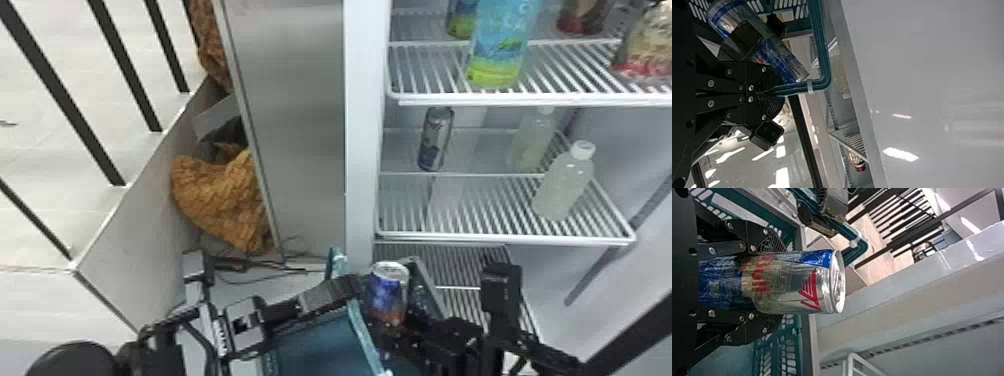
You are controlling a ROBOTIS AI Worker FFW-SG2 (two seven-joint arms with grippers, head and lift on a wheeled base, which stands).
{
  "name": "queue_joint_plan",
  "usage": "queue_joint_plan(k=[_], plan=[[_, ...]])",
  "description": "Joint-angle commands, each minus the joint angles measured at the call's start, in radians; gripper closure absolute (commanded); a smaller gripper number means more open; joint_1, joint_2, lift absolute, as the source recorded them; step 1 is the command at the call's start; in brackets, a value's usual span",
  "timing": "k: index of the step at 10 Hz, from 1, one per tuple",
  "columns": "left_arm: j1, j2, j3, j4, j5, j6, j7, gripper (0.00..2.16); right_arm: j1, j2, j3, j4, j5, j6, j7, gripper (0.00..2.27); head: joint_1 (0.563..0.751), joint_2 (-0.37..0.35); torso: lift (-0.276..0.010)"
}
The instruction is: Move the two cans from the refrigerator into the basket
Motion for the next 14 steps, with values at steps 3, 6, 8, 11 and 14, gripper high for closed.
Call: queue_joint_plan(k=[3,6,8,11,14], plan=[[-0.003,0.000,0.000,0.000,-0.002,0.000,0.001,1.21,-0.030,-0.003,0.022,0.053,-0.036,0.023,0.015,0.60,0.695,0.093,-0.219],[-0.005,0.000,-0.002,0.000,0.000,0.002,0.001,1.21,-0.027,-0.003,0.000,0.041,-0.022,0.011,0.015,0.09,0.695,0.090,-0.219],[-0.005,0.002,-0.002,0.000,0.000,0.000,0.000,1.21,-0.012,0.005,-0.050,0.009,-0.016,-0.060,0.005,0.11,0.695,0.069,-0.219],[-0.003,0.002,0.000,0.000,0.000,0.000,0.000,1.21,0.005,0.025,-0.138,-0.032,-0.010,-0.131,-0.024,0.11,0.695,0.011,-0.219],[0.000,0.002,0.002,0.000,0.000,0.000,0.000,1.21,0.000,0.045,-0.182,-0.037,-0.012,-0.222,-0.074,0.10,0.695,-0.039,-0.219]])
